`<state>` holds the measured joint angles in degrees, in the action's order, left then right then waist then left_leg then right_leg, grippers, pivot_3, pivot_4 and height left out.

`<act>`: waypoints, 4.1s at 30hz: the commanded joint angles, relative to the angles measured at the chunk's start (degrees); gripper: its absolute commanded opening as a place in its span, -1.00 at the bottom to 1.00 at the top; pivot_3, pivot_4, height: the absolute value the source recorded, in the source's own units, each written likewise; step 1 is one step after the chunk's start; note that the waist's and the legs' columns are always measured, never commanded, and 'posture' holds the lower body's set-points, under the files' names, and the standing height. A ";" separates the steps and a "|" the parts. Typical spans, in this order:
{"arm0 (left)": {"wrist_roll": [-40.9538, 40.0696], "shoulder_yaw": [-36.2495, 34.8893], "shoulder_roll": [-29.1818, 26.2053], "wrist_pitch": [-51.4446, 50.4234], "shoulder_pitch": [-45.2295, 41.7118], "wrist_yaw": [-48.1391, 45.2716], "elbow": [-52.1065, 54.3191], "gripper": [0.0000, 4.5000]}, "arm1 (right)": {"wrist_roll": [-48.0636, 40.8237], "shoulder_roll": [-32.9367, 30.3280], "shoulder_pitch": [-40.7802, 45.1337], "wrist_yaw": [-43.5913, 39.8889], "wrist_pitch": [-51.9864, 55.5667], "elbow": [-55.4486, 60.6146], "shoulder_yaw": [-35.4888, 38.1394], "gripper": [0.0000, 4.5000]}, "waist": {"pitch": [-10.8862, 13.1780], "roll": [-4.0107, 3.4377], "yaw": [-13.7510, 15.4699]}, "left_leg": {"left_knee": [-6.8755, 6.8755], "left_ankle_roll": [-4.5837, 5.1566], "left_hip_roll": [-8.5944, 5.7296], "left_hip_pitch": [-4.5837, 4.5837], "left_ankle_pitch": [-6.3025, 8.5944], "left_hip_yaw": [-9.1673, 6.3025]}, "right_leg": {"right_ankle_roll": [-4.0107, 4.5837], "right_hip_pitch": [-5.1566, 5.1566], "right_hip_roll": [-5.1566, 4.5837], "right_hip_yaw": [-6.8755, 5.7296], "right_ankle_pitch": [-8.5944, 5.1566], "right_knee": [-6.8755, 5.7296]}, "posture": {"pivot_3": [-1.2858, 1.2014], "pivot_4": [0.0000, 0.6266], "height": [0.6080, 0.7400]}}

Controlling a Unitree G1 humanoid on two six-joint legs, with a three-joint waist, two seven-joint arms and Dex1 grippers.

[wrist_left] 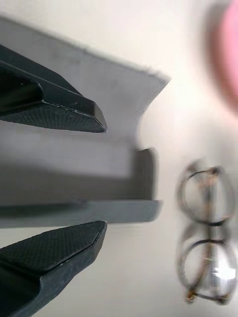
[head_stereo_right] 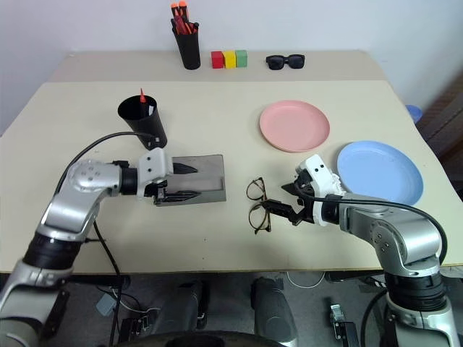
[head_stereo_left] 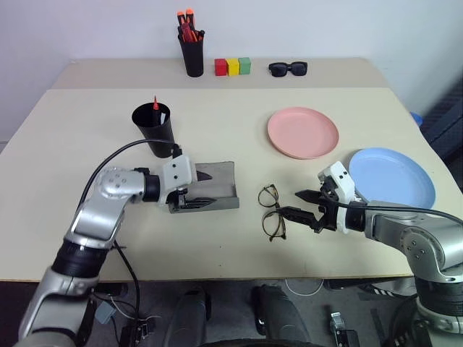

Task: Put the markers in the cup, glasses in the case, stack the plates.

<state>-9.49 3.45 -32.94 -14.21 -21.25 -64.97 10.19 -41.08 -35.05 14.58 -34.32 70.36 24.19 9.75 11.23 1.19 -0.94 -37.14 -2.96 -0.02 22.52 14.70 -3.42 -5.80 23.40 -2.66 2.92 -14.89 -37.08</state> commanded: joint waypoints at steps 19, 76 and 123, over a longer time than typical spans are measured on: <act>-10.14 -7.02 -1.87 2.97 15.50 7.65 9.71 0.29 | -7.44 9.65 4.72 10.58 12.57 -4.25 5.19 -0.89 | -0.01 -0.04 -0.14 | -0.04 0.01 -0.08 -0.02 0.00 0.12 | 0.17 -0.04 0.09 0.00 -0.09 0.06 | 0.03 -0.52 1.00; -17.76 -22.50 -1.26 3.87 29.19 16.02 4.19 0.29 | 8.20 2.14 31.28 -1.93 -8.99 -6.69 -26.65 -0.99 | 0.04 -0.15 -1.75 | 0.12 0.01 0.08 0.03 0.00 0.12 | 0.35 0.14 0.08 -0.01 -0.19 0.21 | 0.03 -0.52 1.00; -13.26 -3.47 4.43 -31.83 -9.77 39.45 0.76 -0.97 | 31.77 6.51 12.00 -12.73 -34.82 1.30 -22.70 0.99 | 0.03 -0.08 -1.55 | 0.15 0.05 -0.18 0.09 0.04 0.00 | 0.13 0.17 0.06 -0.11 -0.02 0.04 | 0.03 -0.52 1.00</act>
<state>-23.10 -0.04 -28.61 -44.91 -29.40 -25.79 11.29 -9.30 -28.23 26.81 -48.20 36.04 21.08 -14.45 11.26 1.10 -2.48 -36.99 -2.91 -0.19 22.61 14.74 -3.42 -5.67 23.57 -2.59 2.81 -14.92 -37.04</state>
